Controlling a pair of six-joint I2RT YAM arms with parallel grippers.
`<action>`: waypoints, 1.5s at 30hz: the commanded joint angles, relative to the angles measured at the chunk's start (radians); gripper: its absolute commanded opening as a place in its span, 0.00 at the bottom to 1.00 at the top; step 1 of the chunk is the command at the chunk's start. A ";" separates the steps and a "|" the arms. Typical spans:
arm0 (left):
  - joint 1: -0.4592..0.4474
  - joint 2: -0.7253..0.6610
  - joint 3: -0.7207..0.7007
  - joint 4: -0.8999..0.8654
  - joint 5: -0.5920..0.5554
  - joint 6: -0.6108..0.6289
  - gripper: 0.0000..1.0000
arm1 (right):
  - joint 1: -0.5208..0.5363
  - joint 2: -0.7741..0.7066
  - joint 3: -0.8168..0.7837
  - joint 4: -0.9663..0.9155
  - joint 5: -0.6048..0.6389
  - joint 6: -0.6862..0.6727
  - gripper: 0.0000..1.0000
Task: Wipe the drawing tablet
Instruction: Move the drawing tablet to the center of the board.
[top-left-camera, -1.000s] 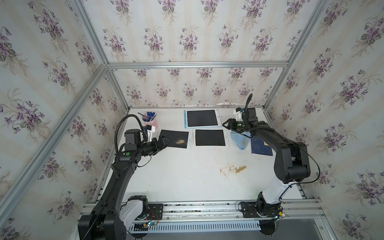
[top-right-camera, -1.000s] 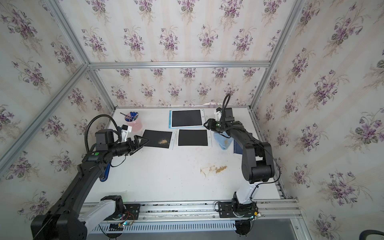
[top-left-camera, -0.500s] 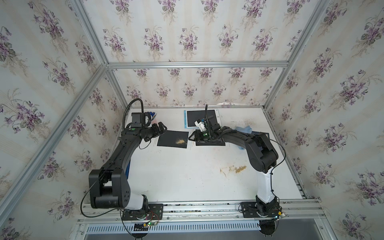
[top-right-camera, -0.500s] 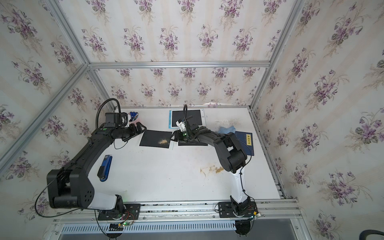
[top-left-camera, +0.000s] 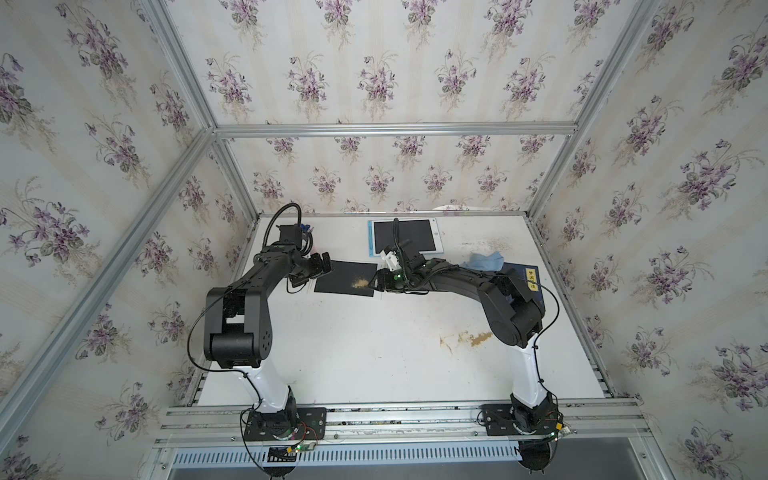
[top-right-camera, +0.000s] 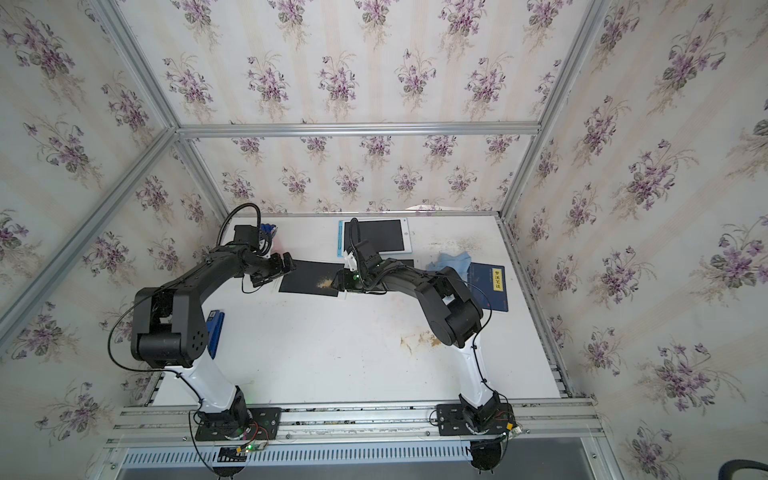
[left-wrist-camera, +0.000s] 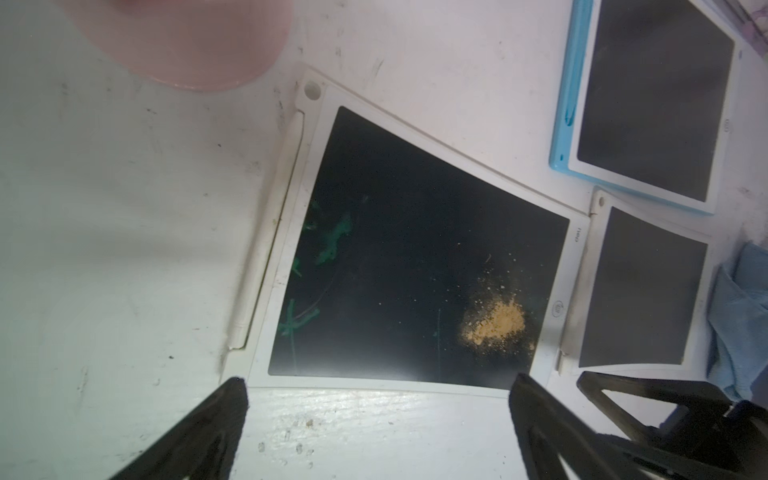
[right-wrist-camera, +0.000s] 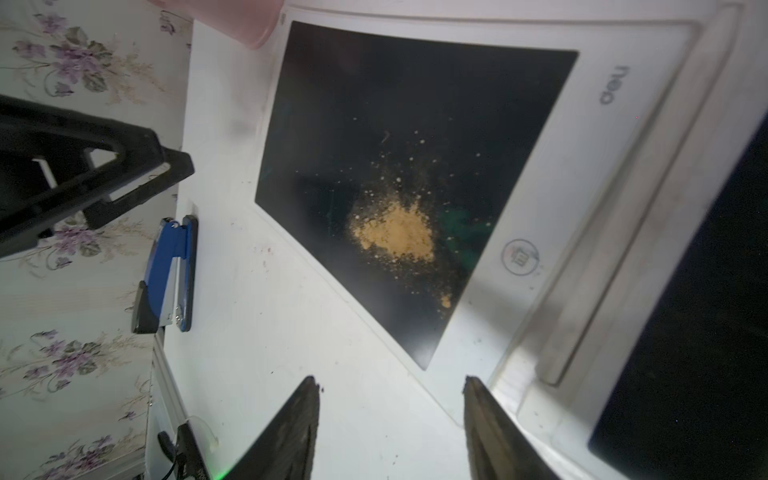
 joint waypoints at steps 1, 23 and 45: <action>0.000 0.011 -0.008 0.031 -0.070 -0.017 1.00 | 0.004 0.020 -0.004 -0.014 0.048 0.030 0.57; -0.024 0.095 -0.014 0.066 -0.145 -0.060 1.00 | 0.010 0.087 0.008 -0.011 0.037 0.048 0.55; -0.043 0.221 0.136 -0.055 -0.236 -0.145 1.00 | 0.012 0.095 0.011 -0.011 0.019 0.046 0.55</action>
